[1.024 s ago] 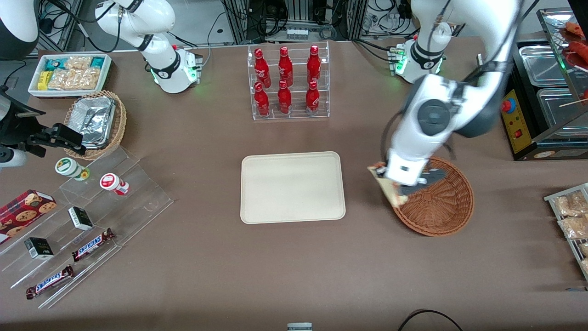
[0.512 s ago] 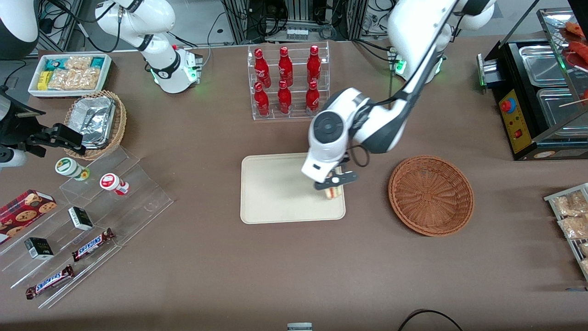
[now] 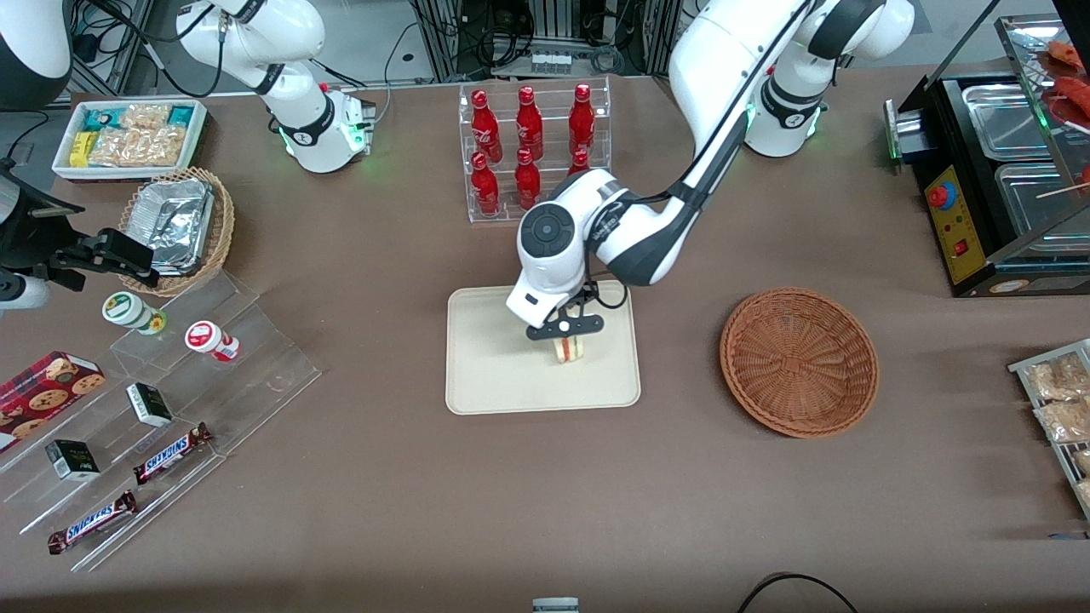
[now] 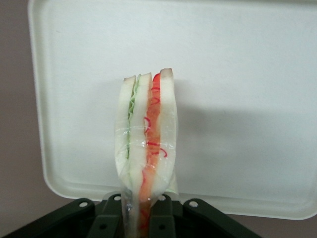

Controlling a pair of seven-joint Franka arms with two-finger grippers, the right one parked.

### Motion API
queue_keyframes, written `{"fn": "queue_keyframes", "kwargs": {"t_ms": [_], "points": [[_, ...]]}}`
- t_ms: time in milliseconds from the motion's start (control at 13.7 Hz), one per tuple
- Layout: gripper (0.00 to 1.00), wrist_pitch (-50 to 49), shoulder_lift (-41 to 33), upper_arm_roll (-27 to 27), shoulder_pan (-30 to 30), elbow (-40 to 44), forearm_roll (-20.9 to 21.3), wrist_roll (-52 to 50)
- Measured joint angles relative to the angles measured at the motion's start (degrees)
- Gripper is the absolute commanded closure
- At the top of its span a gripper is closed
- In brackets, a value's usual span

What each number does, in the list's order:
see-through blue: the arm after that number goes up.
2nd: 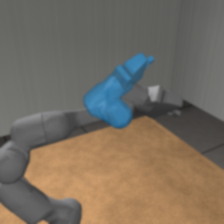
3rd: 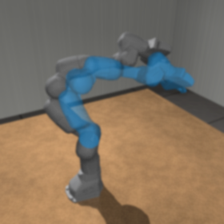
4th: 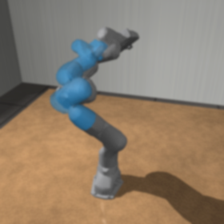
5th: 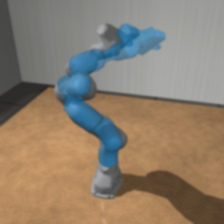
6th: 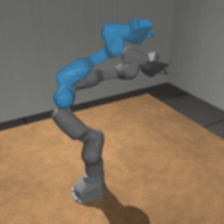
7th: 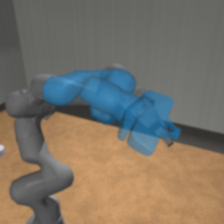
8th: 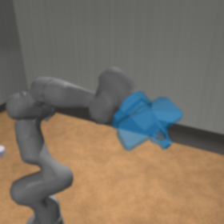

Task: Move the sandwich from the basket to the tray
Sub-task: 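Lift the sandwich and carry it over the cream tray, then lower the sandwich onto the tray and open the left gripper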

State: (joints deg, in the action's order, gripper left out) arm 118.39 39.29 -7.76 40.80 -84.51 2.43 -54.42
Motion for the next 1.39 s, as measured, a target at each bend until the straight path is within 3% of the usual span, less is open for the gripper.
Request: {"fn": "queue_keyframes", "kwargs": {"t_ms": [805, 878, 951, 1024, 1390], "points": [[0.87, 5.95, 3.52, 0.09, 2.55, 0.08, 7.22, 0.08], [0.68, 5.99, 3.61, 0.1, 2.55, 0.08, 7.33, 0.08], [0.27, 6.11, 3.76, 0.1, 2.55, 0.08, 7.35, 0.08], [0.0, 6.41, 3.92, 0.1, 2.55, 0.08, 7.35, 0.07], [0.0, 6.87, 4.14, 0.21, 2.55, 0.32, 7.36, 0.02]]}}
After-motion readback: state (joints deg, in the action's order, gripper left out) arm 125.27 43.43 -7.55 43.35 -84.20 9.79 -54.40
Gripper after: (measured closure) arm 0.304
